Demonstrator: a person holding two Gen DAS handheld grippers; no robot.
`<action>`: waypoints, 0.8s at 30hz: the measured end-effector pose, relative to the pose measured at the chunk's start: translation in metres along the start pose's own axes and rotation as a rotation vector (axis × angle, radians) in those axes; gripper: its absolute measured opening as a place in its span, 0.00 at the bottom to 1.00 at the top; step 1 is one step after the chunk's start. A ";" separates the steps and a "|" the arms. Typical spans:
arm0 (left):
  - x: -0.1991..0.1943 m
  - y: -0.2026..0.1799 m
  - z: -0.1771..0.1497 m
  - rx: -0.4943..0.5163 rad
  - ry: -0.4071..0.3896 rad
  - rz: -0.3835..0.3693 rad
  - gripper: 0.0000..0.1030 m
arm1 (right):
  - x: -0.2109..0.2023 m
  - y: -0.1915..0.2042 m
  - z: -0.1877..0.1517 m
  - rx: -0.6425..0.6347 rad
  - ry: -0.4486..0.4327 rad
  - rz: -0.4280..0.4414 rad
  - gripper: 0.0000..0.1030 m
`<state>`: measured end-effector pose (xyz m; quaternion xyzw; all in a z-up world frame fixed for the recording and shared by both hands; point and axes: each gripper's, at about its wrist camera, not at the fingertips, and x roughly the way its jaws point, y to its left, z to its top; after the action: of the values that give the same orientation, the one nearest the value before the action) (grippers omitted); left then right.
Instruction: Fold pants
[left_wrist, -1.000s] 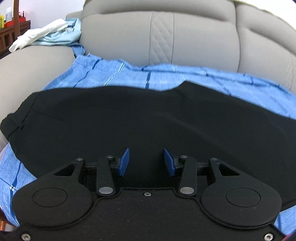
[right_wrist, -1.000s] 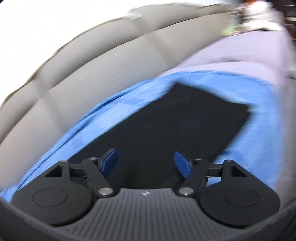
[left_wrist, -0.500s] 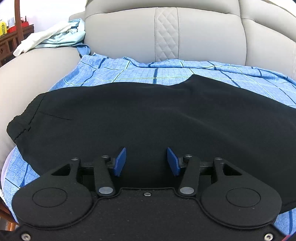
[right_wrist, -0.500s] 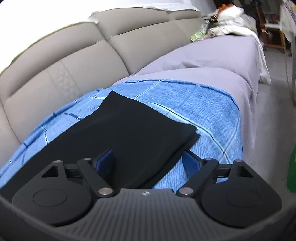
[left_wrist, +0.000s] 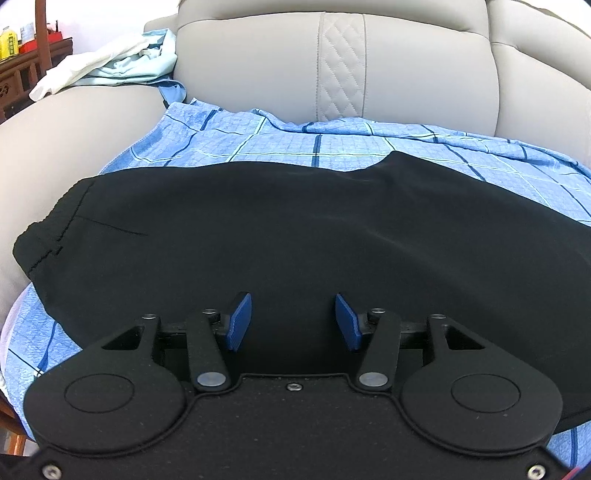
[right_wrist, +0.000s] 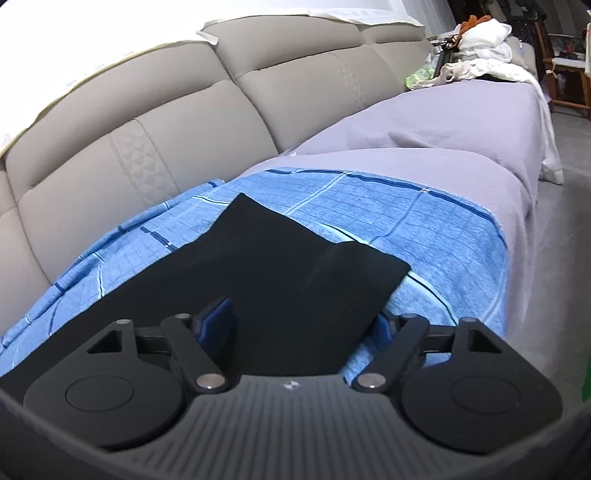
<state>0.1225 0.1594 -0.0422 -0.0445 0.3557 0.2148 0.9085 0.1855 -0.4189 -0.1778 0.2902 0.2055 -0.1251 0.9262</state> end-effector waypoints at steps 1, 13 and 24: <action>0.000 0.001 0.000 0.000 0.000 0.004 0.48 | 0.001 0.000 0.001 0.003 -0.001 0.004 0.74; -0.001 0.042 0.004 -0.080 -0.024 0.063 0.45 | 0.014 -0.018 0.016 0.159 0.027 0.034 0.28; 0.005 0.064 -0.007 -0.116 -0.058 0.005 0.45 | 0.024 0.145 0.033 -0.120 0.116 0.146 0.09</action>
<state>0.0943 0.2178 -0.0464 -0.0902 0.3164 0.2385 0.9137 0.2681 -0.3248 -0.0939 0.2552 0.2441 -0.0279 0.9352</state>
